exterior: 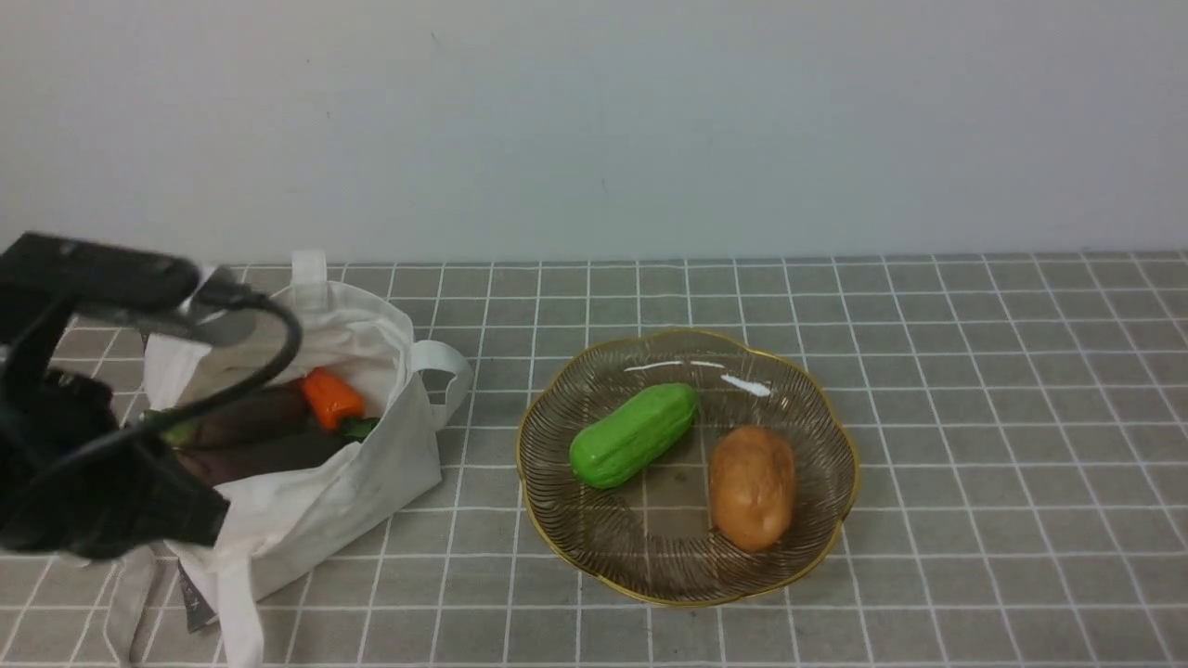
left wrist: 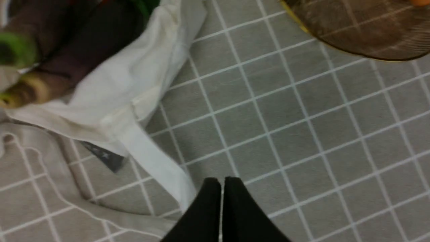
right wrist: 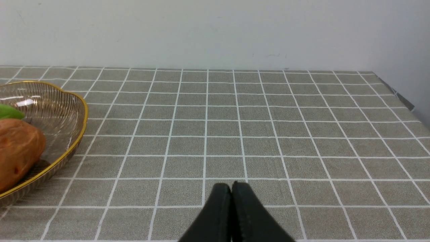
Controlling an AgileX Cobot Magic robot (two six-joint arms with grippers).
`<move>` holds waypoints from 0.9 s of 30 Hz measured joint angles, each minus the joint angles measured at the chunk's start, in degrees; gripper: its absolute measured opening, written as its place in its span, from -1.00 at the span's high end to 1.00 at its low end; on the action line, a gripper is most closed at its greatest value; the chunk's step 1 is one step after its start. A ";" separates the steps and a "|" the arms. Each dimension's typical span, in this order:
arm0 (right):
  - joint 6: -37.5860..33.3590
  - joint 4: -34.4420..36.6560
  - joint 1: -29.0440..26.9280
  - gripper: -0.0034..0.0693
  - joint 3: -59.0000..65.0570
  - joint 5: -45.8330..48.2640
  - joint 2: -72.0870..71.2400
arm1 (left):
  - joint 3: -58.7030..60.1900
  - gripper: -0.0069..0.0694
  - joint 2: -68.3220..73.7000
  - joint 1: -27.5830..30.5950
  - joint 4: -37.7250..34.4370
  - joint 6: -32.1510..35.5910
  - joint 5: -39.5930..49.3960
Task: Take vegetables from bag on grey coffee tablecloth place on plate.
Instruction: 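Reach into the bag and grasp a vegetable inside it with the left gripper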
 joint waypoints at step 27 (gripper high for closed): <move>0.00 0.00 0.00 0.94 0.00 0.00 0.00 | -26.25 0.67 35.00 -0.35 19.10 -0.44 5.05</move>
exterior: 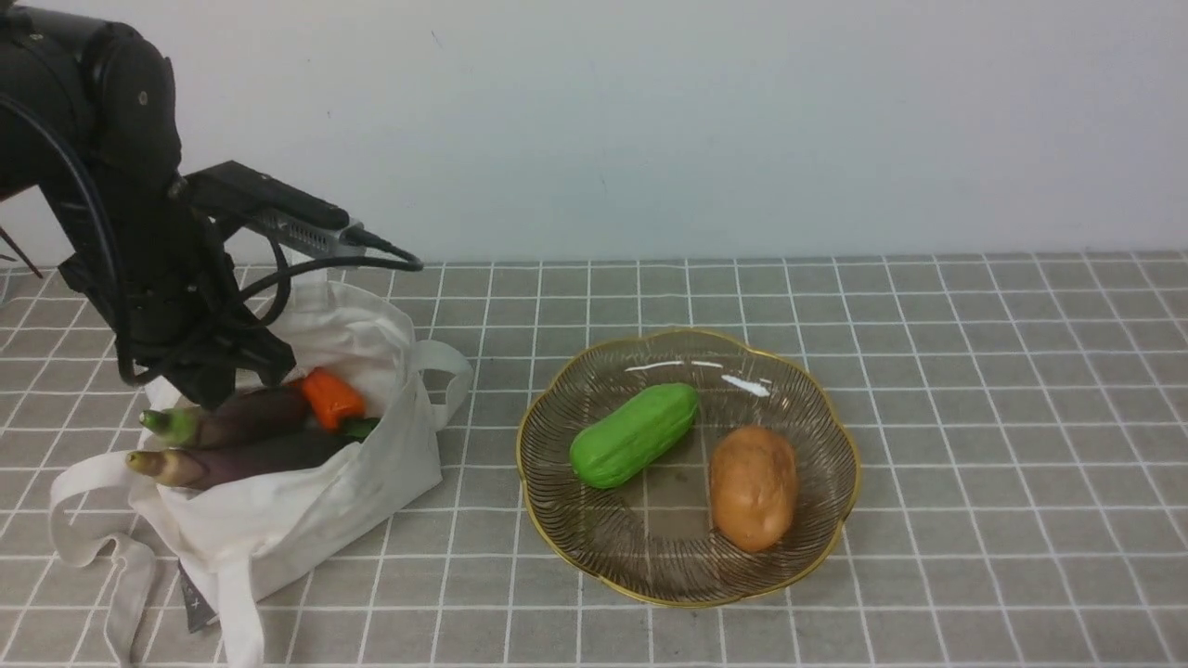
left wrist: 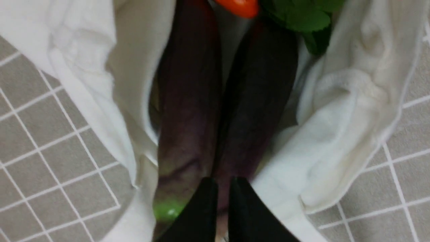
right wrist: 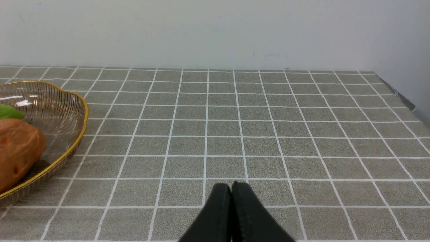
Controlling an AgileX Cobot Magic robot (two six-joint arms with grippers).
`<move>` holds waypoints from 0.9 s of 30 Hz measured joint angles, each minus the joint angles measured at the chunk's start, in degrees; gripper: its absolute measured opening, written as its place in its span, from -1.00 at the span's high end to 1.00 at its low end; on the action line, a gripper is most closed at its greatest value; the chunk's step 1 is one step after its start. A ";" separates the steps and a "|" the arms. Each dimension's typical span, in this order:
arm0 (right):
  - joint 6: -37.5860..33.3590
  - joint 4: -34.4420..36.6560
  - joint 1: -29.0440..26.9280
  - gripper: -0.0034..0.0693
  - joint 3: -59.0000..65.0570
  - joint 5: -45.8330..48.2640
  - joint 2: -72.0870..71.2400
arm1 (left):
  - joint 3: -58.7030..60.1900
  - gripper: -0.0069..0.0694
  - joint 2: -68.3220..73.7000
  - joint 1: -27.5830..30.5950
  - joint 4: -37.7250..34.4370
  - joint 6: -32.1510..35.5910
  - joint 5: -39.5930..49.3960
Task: Take vegetables from bag on grey coffee tablecloth place on plate.
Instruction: 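Reach into the bag and grasp a vegetable inside it with the left gripper, then take the eggplant out of the bag and place it in the plate with the left gripper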
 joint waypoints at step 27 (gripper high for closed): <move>0.00 0.00 0.00 0.94 0.00 0.00 0.00 | -1.14 0.24 7.66 -0.44 3.12 -4.46 3.35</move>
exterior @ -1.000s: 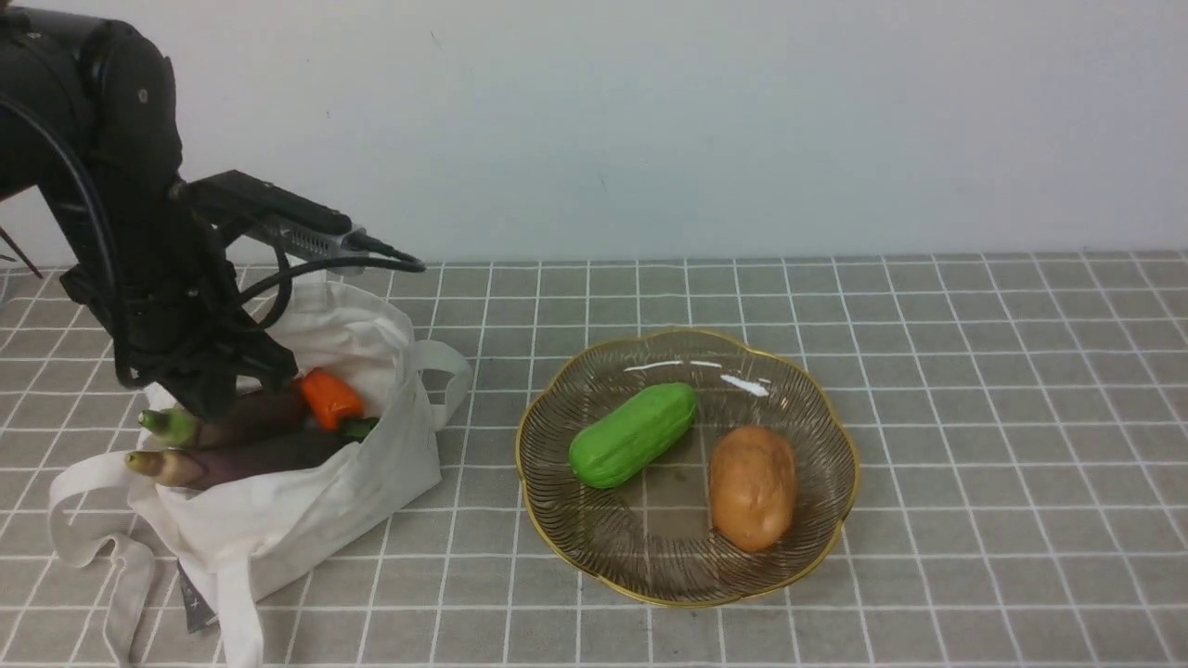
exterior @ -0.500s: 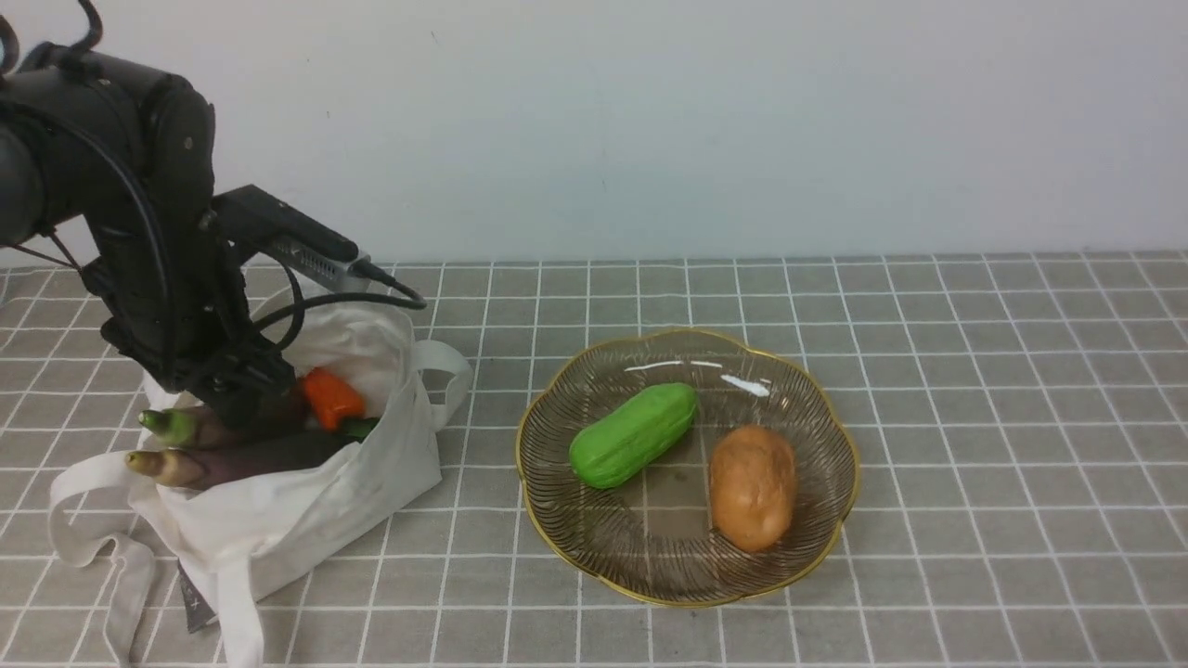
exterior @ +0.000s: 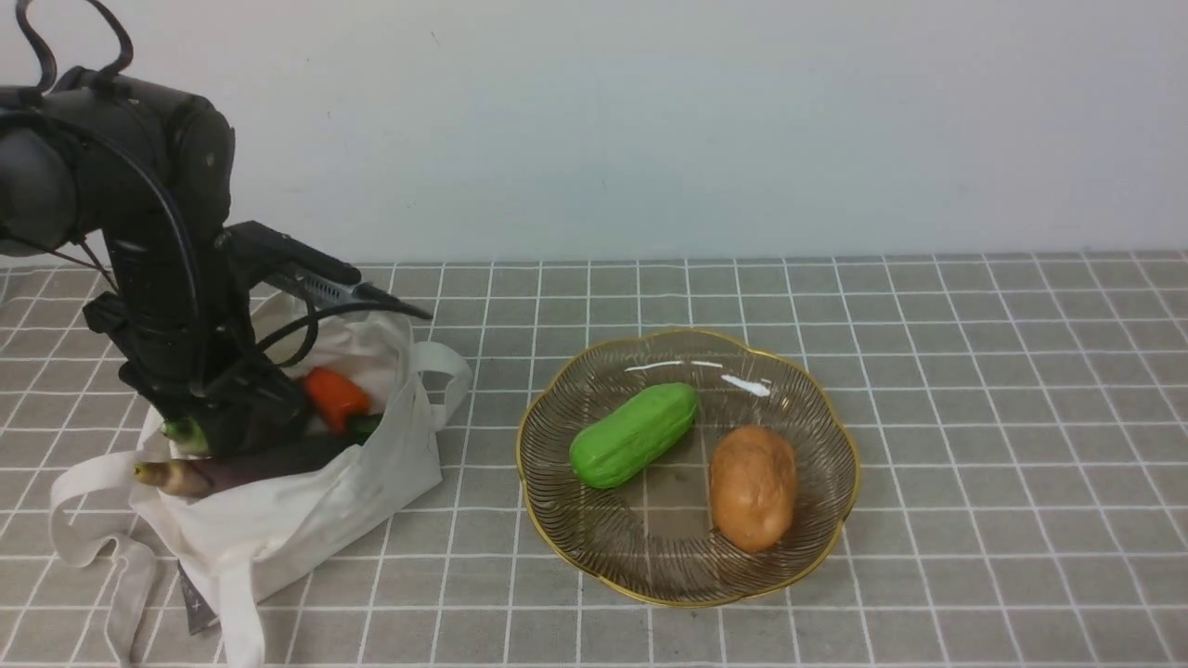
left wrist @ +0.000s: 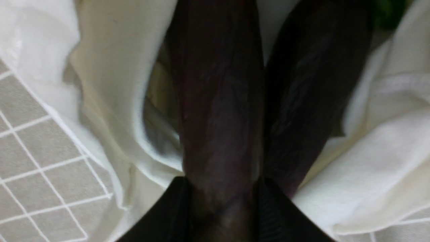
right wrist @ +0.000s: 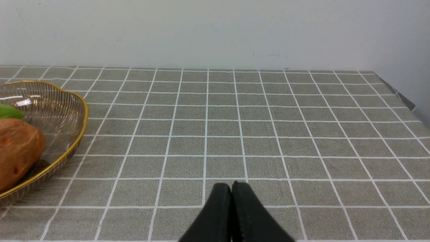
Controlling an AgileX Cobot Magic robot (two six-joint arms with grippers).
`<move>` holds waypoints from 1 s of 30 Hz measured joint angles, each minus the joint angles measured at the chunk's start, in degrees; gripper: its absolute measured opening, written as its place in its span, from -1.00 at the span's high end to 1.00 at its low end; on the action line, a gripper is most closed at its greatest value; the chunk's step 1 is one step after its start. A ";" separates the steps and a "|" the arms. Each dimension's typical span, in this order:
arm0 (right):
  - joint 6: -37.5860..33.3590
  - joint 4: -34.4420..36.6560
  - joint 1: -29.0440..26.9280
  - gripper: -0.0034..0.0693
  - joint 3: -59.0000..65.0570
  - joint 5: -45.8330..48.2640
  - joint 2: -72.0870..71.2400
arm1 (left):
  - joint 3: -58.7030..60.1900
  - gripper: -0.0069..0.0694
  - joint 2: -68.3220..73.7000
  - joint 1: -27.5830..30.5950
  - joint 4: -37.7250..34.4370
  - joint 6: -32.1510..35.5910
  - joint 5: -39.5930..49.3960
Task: Take vegetables from bag on grey coffee tablecloth place on plate.
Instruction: 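Take the eggplant out of the bag and place it in the plate with the left gripper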
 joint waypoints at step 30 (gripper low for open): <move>0.00 0.00 0.00 0.94 0.00 0.00 0.00 | -0.80 0.24 -15.69 -28.66 -21.78 2.29 -10.04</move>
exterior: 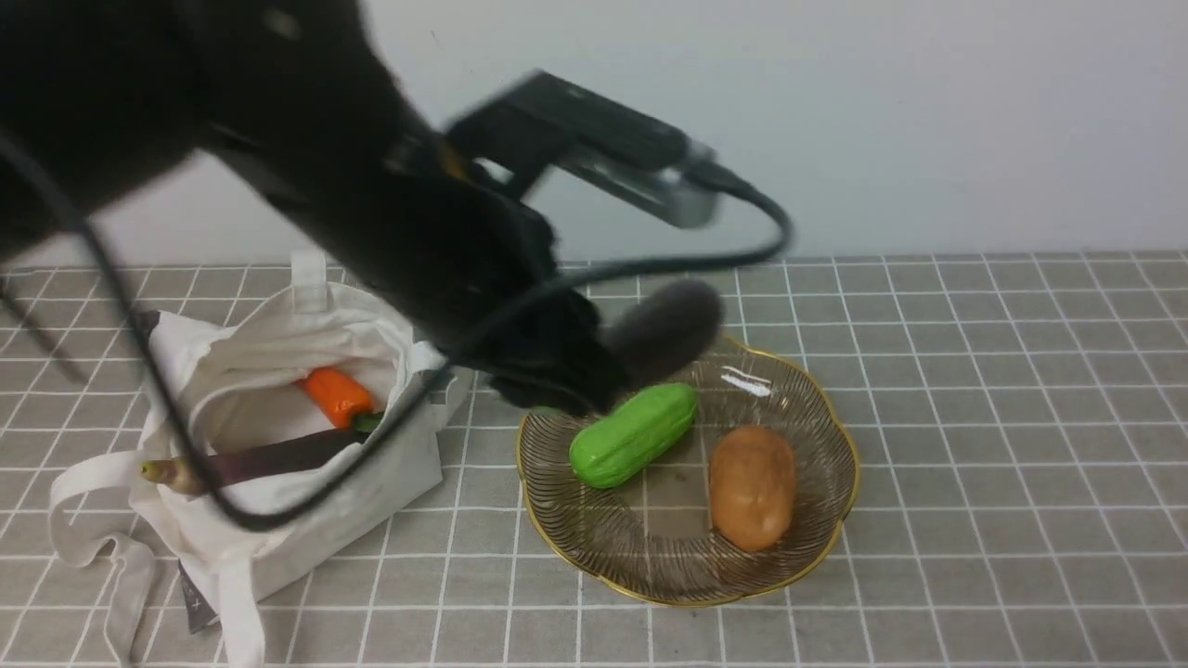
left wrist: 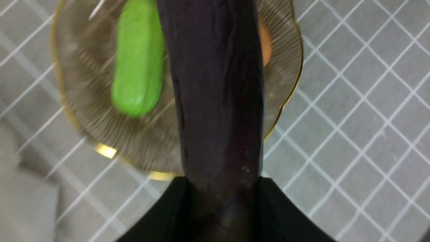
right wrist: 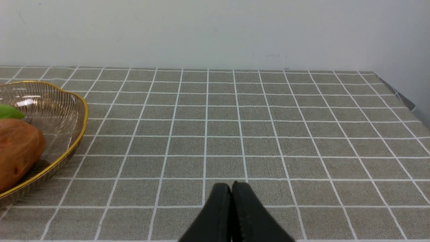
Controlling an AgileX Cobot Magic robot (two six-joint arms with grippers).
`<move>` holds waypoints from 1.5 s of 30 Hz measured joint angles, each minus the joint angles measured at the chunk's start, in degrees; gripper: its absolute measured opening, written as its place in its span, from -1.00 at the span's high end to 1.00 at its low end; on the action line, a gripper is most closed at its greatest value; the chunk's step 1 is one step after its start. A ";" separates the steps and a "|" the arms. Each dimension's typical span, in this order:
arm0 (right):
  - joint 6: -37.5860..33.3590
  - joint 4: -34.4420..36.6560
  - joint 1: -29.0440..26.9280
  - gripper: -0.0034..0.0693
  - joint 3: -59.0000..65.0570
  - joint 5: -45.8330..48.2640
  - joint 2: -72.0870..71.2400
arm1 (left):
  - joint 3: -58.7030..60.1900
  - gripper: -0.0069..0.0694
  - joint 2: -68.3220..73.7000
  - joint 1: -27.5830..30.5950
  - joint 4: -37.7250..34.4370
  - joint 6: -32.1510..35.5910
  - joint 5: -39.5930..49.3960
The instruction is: Take vegetables from bag on grey coffee tablecloth place on plate.
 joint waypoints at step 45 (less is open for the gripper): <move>0.00 0.00 0.00 0.94 0.00 0.00 0.00 | 19.57 0.83 -47.40 -1.70 16.63 -21.08 -13.88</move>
